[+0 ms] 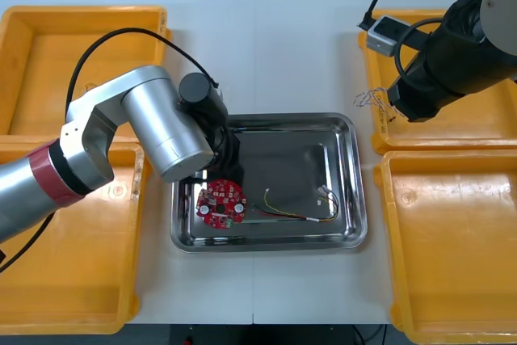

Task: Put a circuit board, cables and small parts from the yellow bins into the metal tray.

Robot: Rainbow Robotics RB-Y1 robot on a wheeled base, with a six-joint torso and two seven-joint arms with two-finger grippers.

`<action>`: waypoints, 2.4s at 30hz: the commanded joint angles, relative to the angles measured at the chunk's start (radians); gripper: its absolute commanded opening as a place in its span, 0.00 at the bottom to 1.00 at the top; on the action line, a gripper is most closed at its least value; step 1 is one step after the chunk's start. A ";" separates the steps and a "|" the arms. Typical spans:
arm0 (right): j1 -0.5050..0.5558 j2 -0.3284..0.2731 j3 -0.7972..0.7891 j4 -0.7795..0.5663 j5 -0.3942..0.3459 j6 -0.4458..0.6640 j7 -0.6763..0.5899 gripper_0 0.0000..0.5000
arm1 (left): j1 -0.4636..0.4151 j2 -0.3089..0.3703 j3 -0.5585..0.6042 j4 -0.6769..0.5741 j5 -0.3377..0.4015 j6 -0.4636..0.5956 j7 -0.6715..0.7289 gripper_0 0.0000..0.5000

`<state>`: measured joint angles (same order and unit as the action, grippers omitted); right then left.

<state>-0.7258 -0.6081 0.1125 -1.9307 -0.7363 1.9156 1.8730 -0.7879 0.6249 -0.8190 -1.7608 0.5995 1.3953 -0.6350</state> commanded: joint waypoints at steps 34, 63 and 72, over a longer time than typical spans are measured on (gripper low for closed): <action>-0.164 0.060 -0.010 -0.033 -0.124 0.004 -0.090 0.00 | -0.200 0.033 0.586 0.359 0.214 0.337 -0.646 1.00; -0.089 0.160 0.233 -0.088 -0.008 0.004 -0.080 0.00 | -0.278 0.081 0.673 0.747 0.115 0.136 -1.054 1.00; -0.054 0.146 0.233 -0.088 0.021 0.004 -0.048 0.00 | -0.292 0.081 0.673 0.851 0.098 0.031 -1.152 1.00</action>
<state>-0.7970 -0.4619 0.3378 -1.9859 -0.7265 1.9161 1.7987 -1.0203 0.6632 -0.1722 -0.9183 0.7133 1.4560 -1.6462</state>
